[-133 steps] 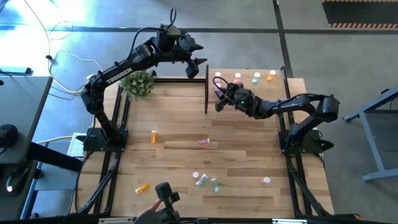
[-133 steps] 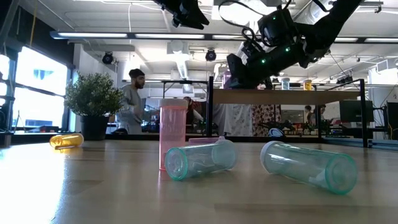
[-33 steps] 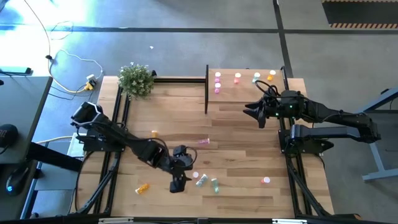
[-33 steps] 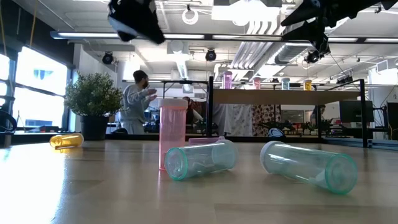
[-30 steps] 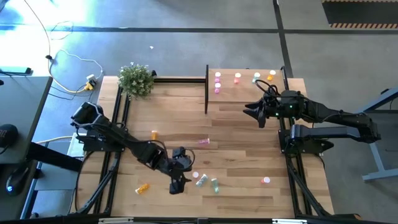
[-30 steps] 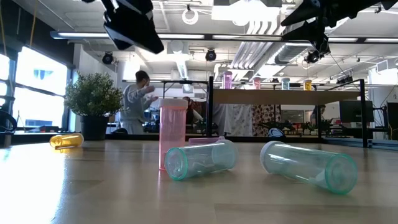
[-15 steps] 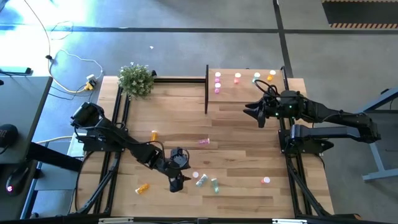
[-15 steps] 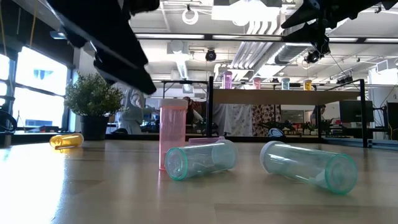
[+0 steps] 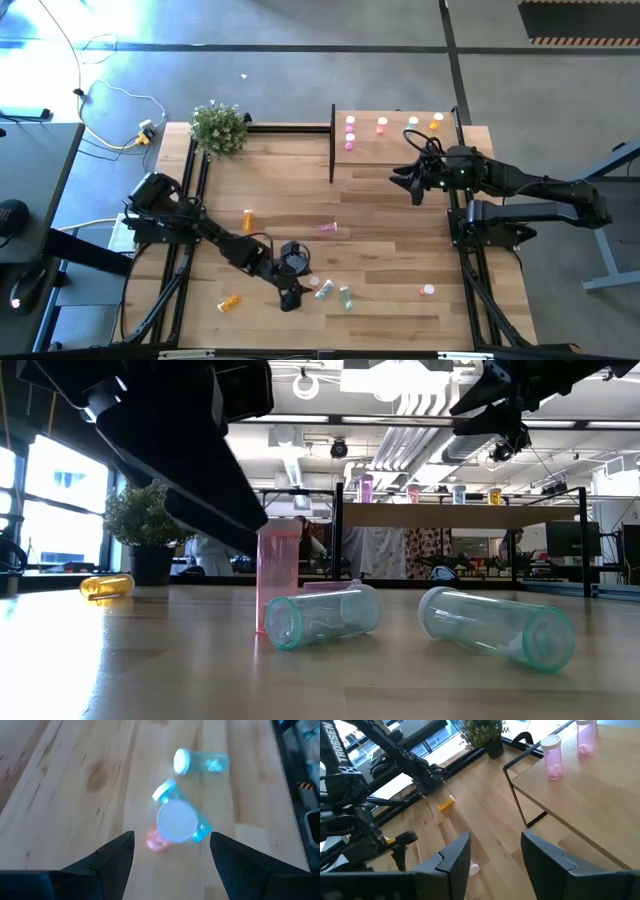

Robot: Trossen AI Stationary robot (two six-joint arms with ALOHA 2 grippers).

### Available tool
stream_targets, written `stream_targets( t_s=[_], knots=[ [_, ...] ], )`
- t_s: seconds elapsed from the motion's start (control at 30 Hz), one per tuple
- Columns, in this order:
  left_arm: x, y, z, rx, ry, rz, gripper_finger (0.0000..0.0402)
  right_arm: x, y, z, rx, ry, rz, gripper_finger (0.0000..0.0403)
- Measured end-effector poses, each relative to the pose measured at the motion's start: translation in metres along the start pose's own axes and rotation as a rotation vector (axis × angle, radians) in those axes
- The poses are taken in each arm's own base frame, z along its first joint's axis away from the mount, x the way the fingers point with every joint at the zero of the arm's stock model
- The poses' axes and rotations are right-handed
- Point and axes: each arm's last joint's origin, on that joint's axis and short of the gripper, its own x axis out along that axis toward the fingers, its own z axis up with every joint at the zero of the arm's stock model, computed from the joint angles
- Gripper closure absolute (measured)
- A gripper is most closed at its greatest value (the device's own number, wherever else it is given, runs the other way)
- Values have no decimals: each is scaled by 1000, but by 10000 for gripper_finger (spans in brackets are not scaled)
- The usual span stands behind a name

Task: Pick and place medicine bottles onto shelf by color
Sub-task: Put the left red pill bottle on the shelf aligned with the other red pill bottle

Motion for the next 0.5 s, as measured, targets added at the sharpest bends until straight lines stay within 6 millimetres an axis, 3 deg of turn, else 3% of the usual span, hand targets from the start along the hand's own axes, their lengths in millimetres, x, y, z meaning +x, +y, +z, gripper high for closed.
stream_targets(
  t_s=[0.5],
  knots=[
    [8, 10, 10, -16, -53, -5, 156, 6, 0, -1, -5, 22, -11, 237]
  ],
)
